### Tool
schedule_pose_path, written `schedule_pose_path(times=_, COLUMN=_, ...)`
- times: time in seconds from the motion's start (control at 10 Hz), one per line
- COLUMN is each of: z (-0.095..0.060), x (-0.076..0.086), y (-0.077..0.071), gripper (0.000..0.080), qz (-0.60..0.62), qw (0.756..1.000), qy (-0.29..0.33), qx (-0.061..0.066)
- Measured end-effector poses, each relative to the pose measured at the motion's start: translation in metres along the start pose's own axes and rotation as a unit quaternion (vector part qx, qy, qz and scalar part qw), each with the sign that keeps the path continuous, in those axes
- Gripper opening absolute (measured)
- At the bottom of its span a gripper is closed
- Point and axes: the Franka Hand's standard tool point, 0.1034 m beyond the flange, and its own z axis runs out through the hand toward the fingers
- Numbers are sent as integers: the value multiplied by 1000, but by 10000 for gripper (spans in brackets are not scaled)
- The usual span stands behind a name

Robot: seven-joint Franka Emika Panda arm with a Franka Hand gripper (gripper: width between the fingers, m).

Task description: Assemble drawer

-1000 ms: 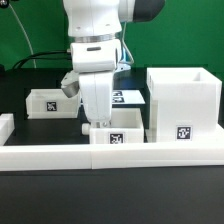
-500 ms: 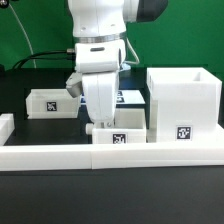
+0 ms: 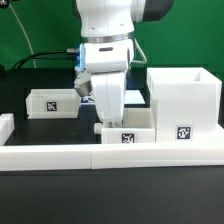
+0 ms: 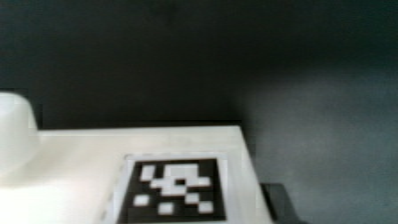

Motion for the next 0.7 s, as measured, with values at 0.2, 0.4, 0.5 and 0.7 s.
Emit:
schedule_pose_path(times=0.2, z=1, x=3, y=-1, gripper=42, qz=4, qw=1000, qy=1, qx=-1)
schedule_pose_path(times=0.4, z=2, x=2, y=-2, gripper=42, qz=6, qw=1000, qy=1, qx=-4)
schedule_pose_path(times=0.5, z=2, x=2, y=-2, gripper=42, qz=6, qw=1000, qy=1, qx=-4)
schedule_pose_path(times=0.7, z=3, x=3, y=-3, gripper=42, qz=4, qw=1000, qy=1, qx=-6)
